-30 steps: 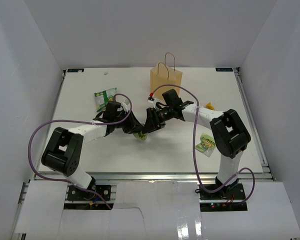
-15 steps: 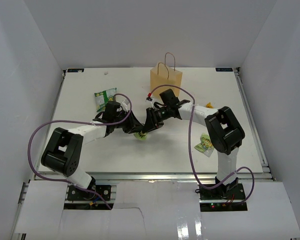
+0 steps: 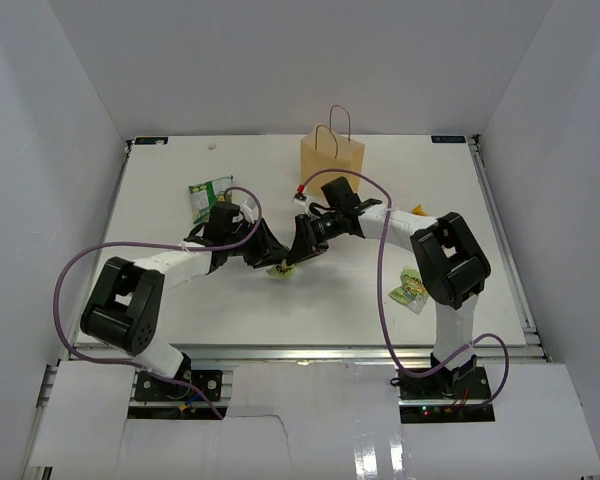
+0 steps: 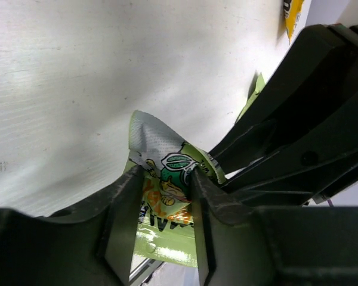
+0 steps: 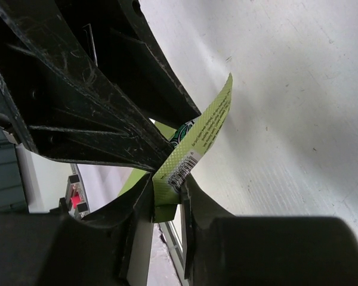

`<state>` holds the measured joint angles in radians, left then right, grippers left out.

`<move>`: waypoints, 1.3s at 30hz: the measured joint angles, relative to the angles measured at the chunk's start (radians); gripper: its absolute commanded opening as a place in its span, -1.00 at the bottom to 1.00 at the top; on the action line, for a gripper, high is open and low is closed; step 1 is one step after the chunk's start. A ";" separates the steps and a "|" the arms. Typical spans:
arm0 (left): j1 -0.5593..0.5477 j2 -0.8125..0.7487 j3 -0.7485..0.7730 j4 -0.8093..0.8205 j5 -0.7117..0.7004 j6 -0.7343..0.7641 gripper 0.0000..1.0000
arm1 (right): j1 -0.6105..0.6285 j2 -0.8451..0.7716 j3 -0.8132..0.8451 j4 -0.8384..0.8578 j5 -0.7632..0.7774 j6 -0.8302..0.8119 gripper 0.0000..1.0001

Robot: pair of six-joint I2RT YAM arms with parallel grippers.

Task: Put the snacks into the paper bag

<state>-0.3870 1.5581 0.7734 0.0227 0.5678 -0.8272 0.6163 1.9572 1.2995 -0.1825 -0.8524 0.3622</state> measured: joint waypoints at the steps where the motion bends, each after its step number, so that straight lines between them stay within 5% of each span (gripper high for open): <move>1: 0.000 -0.002 0.002 -0.009 -0.008 0.003 0.10 | -0.002 0.000 0.000 0.000 -0.005 -0.003 -0.85; 6: -0.002 -0.050 0.052 -0.099 -0.076 0.048 0.34 | -0.001 -0.007 -0.003 0.005 -0.042 -0.051 -0.85; 18: 0.000 -0.246 0.216 -0.212 -0.282 0.176 0.46 | 0.011 -0.101 0.005 -0.098 -0.082 -0.336 -0.85; 24: 0.010 -0.385 0.217 -0.291 -0.413 0.235 0.57 | -0.067 -0.225 0.256 -0.212 0.042 -0.629 -0.85; 30: 0.014 -0.528 0.161 -0.301 -0.475 0.255 0.57 | -0.290 -0.251 0.643 -0.166 0.089 -0.746 -0.85; 39: 0.014 -0.577 0.087 -0.352 -0.510 0.251 0.57 | -0.353 -0.175 0.760 -0.103 0.227 -0.825 -0.83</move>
<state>-0.3729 0.9810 0.8604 -0.3290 0.0578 -0.5758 0.2630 1.7821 2.0598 -0.2852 -0.6250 -0.4629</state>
